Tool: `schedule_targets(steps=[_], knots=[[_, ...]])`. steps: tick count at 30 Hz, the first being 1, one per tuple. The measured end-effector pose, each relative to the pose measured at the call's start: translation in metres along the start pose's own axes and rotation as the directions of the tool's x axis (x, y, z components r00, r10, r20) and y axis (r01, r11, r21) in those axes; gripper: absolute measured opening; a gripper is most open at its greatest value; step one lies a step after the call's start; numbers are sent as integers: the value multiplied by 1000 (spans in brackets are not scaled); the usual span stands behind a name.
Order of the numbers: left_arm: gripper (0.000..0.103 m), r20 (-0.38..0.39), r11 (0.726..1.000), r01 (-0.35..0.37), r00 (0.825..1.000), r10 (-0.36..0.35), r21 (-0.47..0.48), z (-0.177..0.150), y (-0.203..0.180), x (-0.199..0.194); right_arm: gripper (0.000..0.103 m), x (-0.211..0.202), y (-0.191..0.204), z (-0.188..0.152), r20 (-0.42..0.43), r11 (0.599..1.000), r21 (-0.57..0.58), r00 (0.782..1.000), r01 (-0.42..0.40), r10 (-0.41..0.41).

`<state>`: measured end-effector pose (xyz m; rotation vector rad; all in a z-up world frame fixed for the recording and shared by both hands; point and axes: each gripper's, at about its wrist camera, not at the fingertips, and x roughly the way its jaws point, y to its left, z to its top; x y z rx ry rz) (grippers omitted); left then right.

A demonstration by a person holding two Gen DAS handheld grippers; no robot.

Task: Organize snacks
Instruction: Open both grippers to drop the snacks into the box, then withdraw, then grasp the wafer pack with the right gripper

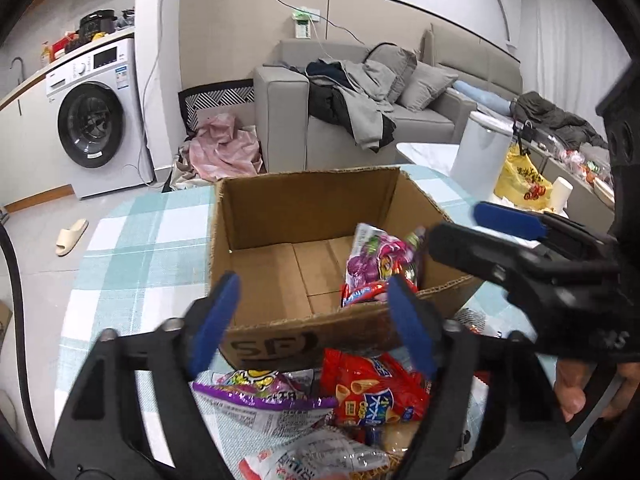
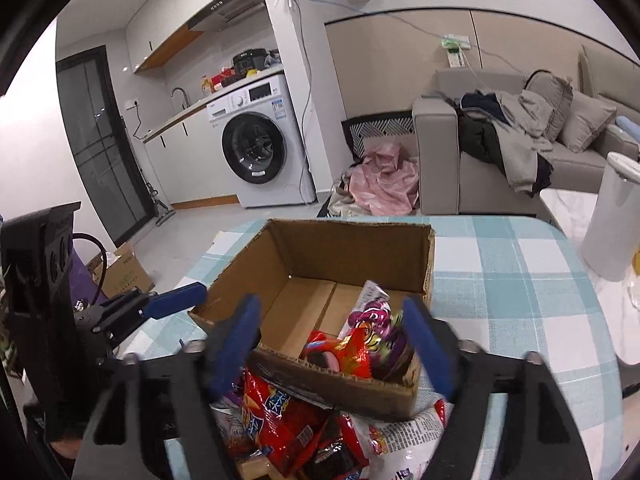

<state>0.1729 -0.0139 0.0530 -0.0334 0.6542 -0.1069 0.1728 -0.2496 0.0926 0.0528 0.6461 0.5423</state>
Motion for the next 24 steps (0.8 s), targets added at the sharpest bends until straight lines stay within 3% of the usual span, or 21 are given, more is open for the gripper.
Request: schedule_targets(steps=[1, 3, 7, 24], knots=[[82, 12, 1000, 2, 1000, -2, -4, -2, 1, -5, 101, -5, 0, -2, 11, 1000, -5, 1000, -4, 4], [85, 23, 1000, -6, 1000, 6, -7, -4, 2, -14, 102, -11, 1, -5, 3, 1000, -13, 1000, -13, 13], [102, 32, 999, -37, 999, 37, -6, -11, 3, -30, 103, -21, 3, -12, -23, 1000, -26, 1000, -8, 7], [102, 31, 997, -66, 997, 67, -49, -62, 13, -84, 103, -56, -7, -61, -49, 999, 42, 999, 16, -14]])
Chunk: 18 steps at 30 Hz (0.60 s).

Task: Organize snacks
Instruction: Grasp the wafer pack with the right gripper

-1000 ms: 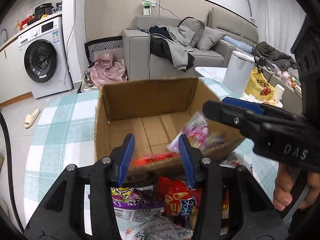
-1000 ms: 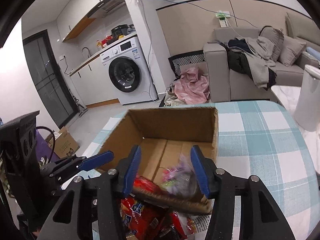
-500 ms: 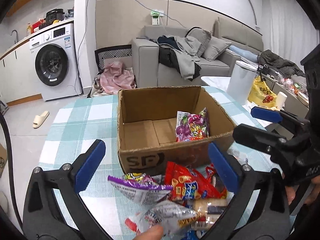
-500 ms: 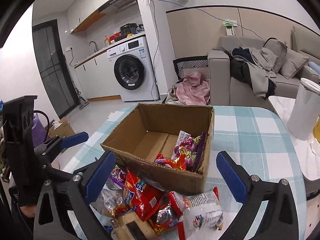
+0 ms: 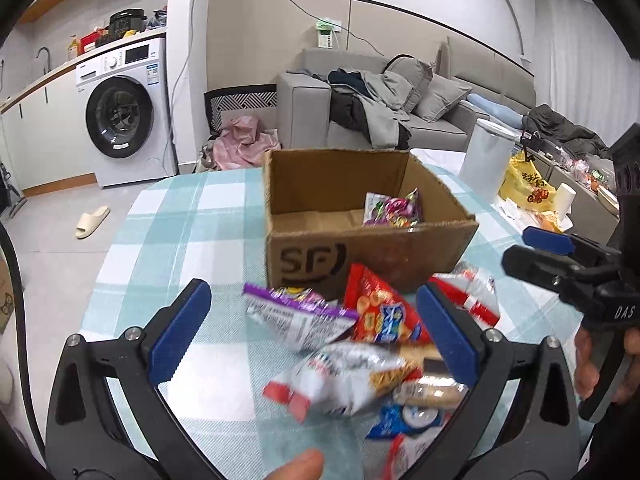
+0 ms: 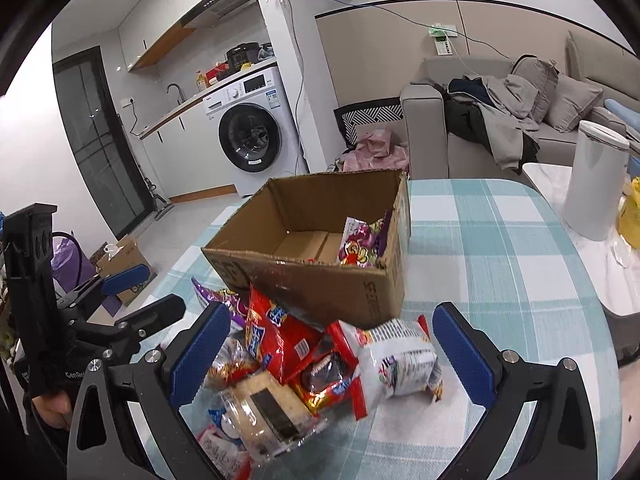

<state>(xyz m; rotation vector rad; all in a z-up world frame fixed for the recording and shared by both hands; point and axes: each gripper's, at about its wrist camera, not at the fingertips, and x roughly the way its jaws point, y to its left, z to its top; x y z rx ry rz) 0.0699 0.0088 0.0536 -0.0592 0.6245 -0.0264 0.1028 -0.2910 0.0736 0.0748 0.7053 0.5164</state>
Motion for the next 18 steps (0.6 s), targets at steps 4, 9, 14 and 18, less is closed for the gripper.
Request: schedule_targets(steps=[4, 9, 14, 18], knots=[[102, -9, 1000, -7, 1000, 7, -17, -12, 9, -9, 103, -3, -2, -11, -18, 1000, 10, 1000, 3, -2], [102, -11, 1000, -9, 1000, 9, -23, -24, 12, -16, 103, -4, -5, -23, -43, 1000, 25, 999, -3, 4], [102, -35, 1000, -6, 999, 6, -15, -34, 9, -12, 103, -3, -7, -32, -61, 1000, 27, 998, 10, -8], [102, -47, 1000, 1, 999, -2, -21, -41, 6, -9, 103, 3, -9, -38, -96, 1000, 27, 995, 11, -9]])
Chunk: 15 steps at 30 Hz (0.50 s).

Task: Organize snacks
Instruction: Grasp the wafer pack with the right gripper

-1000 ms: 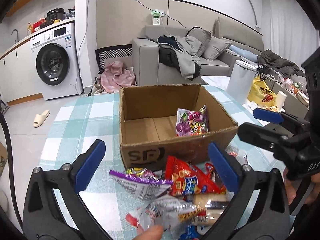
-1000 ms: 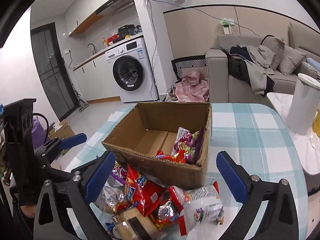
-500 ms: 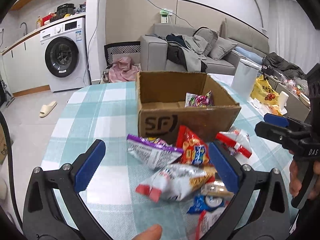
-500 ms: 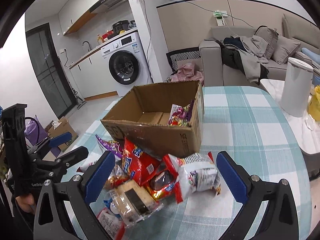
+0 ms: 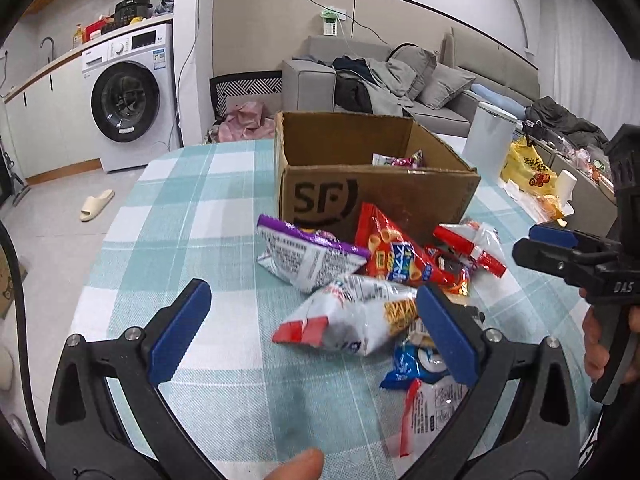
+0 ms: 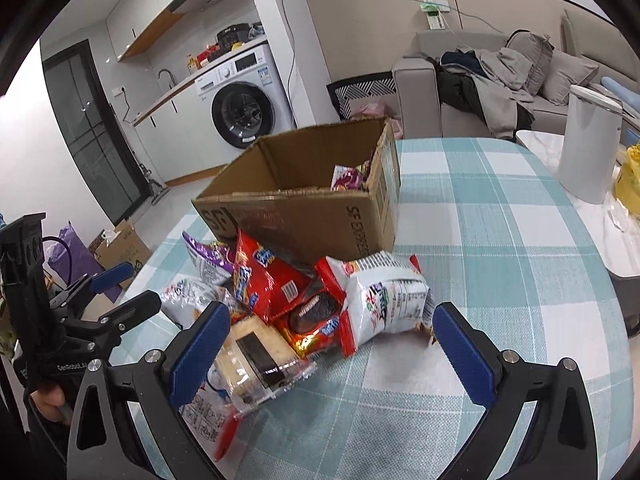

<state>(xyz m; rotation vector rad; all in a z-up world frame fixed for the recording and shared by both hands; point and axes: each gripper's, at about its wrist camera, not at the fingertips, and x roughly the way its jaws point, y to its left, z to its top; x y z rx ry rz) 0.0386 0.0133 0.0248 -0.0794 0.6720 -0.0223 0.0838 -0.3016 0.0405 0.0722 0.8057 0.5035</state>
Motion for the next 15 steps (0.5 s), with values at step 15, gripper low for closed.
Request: schedule_targets(steps=[15], knots=[[102, -58, 1000, 14, 998, -13, 13, -27, -5, -4, 103, 16, 9, -19, -102, 1000, 2, 995, -21, 22]])
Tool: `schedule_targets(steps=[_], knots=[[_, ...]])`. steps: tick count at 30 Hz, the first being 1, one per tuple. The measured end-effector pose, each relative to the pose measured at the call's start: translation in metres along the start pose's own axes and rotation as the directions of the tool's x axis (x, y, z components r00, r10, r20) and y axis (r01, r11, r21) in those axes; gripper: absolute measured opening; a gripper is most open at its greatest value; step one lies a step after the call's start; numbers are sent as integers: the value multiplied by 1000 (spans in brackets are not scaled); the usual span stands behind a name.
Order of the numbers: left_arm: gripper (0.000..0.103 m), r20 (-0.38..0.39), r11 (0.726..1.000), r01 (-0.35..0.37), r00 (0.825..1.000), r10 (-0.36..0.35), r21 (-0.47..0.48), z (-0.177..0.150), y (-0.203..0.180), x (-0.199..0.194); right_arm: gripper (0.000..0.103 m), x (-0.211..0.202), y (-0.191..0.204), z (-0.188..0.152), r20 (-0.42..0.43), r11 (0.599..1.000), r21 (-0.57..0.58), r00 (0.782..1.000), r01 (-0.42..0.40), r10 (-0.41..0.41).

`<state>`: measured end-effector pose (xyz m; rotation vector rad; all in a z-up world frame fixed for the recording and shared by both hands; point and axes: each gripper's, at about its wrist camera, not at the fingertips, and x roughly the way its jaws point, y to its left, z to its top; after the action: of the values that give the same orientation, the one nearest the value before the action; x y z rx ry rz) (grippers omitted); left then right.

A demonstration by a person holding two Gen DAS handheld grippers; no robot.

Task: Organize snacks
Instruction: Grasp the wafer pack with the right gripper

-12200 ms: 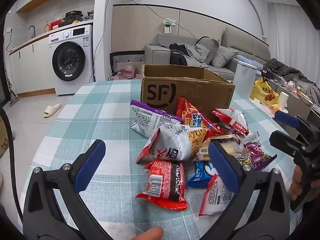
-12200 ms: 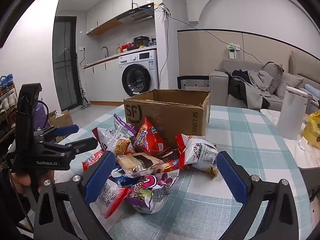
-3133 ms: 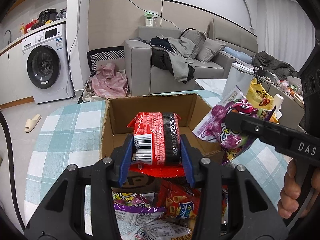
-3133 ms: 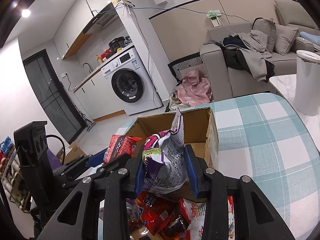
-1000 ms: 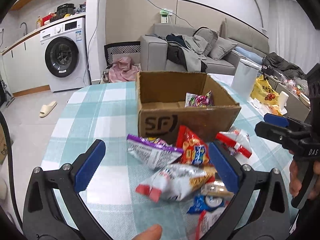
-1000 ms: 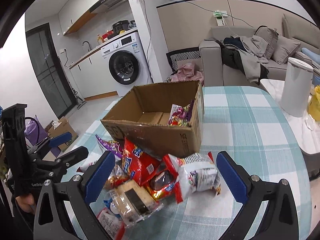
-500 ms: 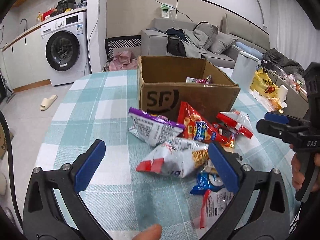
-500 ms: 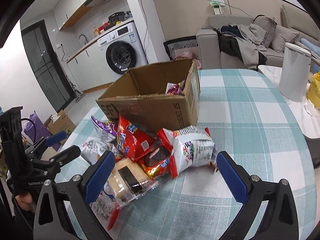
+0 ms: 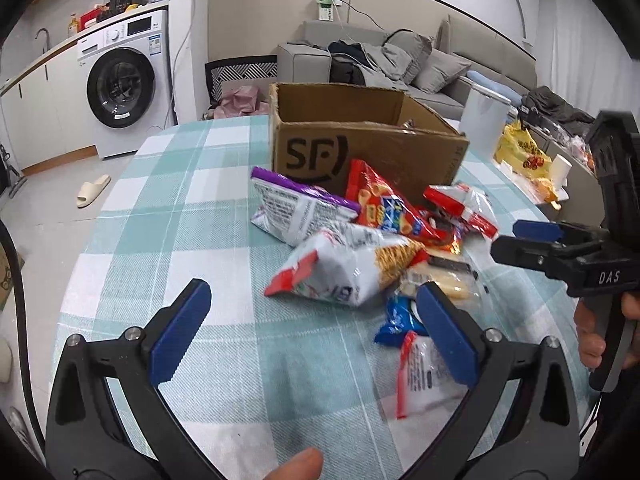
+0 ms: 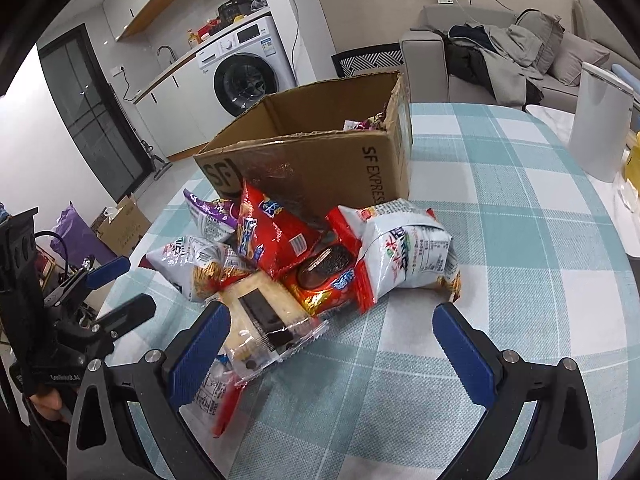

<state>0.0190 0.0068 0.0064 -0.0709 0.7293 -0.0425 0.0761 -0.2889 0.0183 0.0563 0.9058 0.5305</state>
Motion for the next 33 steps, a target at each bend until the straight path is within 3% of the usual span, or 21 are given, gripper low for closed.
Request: schedule_targets(steps=[20, 24, 33], knots=[[102, -54, 999, 8, 999, -6, 32, -23, -20, 10, 102, 27, 27, -17, -72, 993, -67, 993, -100, 96], [102, -59, 1000, 0, 998, 0, 11, -23, -14, 13, 90, 40, 27, -17, -99, 993, -64, 990, -102, 96], [102, -63, 1000, -9, 998, 8, -11, -22, -3, 16, 90, 50, 34, -13, -97, 990, -74, 988, -123, 116]])
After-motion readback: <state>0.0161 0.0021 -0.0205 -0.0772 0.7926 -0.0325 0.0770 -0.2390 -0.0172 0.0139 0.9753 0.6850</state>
